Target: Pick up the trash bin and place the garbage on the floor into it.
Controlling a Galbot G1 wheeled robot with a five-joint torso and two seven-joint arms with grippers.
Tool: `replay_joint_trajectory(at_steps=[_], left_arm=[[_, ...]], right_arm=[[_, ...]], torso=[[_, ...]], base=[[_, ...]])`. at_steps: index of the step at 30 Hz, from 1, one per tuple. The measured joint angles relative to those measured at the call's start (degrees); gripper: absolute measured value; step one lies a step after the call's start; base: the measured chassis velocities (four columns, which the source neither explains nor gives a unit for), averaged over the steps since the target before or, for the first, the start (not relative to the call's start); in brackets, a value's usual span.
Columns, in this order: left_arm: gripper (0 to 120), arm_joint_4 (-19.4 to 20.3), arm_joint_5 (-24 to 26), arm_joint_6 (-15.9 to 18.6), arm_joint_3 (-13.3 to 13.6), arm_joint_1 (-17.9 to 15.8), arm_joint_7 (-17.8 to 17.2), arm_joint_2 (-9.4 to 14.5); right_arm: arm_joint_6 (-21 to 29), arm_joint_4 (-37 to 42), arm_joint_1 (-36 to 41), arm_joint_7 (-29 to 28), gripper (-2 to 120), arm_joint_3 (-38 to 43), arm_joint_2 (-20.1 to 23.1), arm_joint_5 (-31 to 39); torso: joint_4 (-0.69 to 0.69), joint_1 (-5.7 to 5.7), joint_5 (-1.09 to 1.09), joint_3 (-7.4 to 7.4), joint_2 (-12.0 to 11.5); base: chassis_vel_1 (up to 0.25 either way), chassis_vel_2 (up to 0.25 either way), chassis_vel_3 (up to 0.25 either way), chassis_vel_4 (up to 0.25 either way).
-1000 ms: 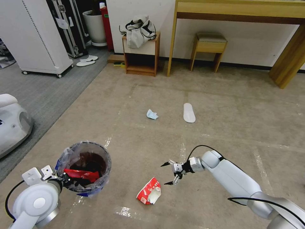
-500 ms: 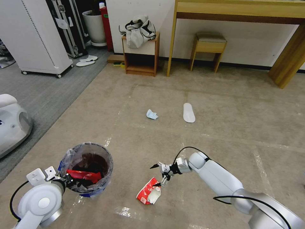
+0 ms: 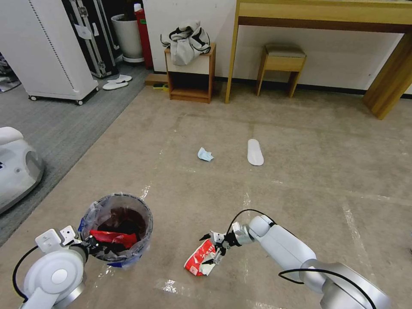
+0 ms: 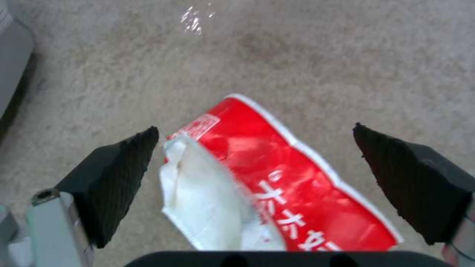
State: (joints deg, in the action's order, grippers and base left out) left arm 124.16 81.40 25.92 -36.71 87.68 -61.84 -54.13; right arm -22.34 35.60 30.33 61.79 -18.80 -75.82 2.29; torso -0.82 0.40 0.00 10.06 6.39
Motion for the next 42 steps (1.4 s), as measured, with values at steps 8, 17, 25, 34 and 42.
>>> replay_joint_trajectory(at_steps=[8,17,25,34,42], left_arm=[[1,-0.01,-0.83,-0.11,0.09,0.19,0.56,-0.5],[1,-0.16,-1.36,-0.27,-0.04,0.36,1.31,-0.51],[1,-0.19,-1.51,-0.32,0.26,0.02,1.48,-0.67],[1,-0.05,-1.6,-0.41,0.32,0.0,1.68,-0.54],[1,-0.02,-1.59,-0.43,0.08,0.16,1.89,-0.35]], right_arm=[[0.09,-0.59,0.99,0.5,100,-0.43,0.49,-0.77],[0.3,-3.39,0.66,-0.07,100,0.38,0.18,-1.41],[0.77,-6.22,-0.3,-1.59,100,1.3,-0.22,-1.44],[0.86,-8.68,-1.42,-2.78,100,2.1,-1.28,-1.46],[0.86,-9.89,-2.57,-2.96,100,1.47,-2.49,-1.39]], torso=[[-0.01,0.0,0.0,0.0,0.0],[0.0,0.0,0.01,0.0,0.0],[0.0,0.0,0.0,0.0,0.0],[0.0,0.0,0.0,0.0,0.0],[0.0,0.0,0.0,0.0,0.0]], base=[[0.0,0.0,0.0,0.0],[0.0,0.0,0.0,0.0],[0.0,0.0,0.0,0.0],[0.0,0.0,0.0,0.0],[0.0,0.0,0.0,0.0]])
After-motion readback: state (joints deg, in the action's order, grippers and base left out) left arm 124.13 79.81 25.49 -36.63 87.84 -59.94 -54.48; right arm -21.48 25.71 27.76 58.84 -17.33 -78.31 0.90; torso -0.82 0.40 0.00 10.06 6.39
